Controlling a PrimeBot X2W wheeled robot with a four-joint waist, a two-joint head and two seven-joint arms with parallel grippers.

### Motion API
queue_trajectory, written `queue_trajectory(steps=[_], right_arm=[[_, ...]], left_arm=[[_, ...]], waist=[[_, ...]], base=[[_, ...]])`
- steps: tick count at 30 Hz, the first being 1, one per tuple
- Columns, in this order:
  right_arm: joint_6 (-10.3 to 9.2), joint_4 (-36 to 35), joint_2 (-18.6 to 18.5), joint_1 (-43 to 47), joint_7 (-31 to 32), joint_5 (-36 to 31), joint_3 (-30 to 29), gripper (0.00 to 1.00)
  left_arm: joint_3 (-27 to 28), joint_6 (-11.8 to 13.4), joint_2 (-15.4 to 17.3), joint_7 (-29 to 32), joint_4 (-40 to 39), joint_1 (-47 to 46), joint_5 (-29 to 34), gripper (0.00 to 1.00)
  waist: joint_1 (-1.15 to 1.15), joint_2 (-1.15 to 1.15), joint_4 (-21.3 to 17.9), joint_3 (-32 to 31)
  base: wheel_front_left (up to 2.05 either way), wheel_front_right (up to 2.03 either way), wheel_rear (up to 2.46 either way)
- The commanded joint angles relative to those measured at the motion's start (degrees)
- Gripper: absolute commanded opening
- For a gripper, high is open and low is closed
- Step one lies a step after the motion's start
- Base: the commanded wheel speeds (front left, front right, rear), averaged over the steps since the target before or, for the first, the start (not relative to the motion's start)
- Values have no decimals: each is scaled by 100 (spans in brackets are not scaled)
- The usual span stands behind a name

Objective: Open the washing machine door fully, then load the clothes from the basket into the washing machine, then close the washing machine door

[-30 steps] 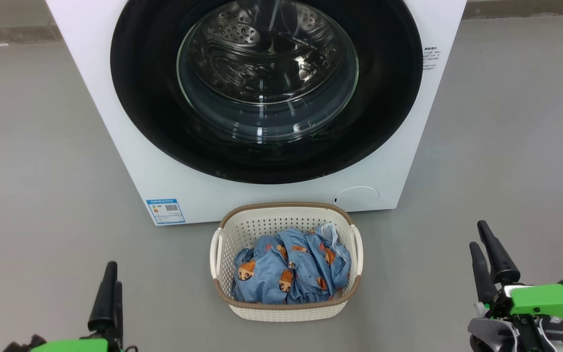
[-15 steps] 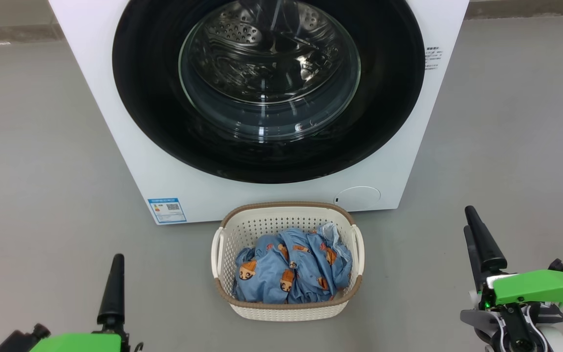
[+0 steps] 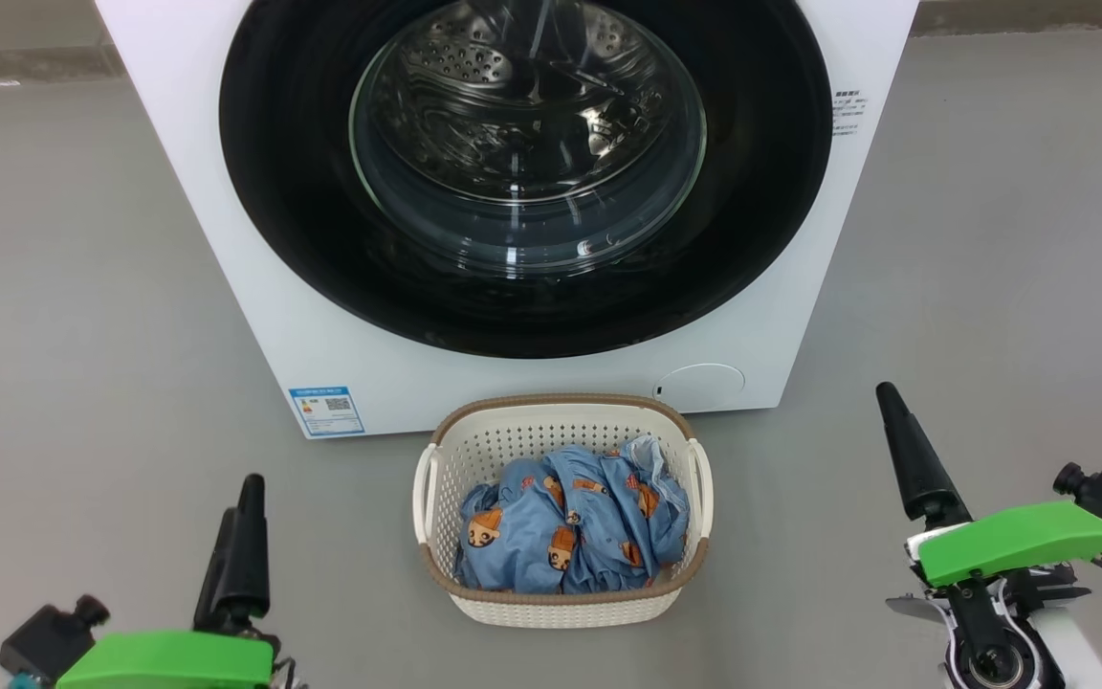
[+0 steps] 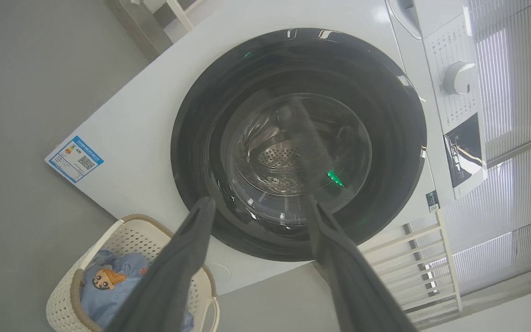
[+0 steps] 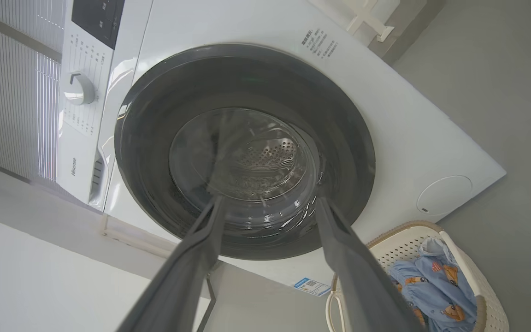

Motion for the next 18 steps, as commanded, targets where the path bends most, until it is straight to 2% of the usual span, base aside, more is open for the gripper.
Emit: queue_trajectory(steps=[1,18], right_arm=[[21,-126,-112,-308,-91,-273,116,100],[25,389,-77,-521,-377,-2226,221,100]], left_arm=[[64,-24,92,-81,-133,-299,234,100],[64,-28,24,-368,99,-402,1771,100]], waist=[[0,0,-2,-1],[0,0,-6,-10]], base=[[0,0,0],[0,0,0]])
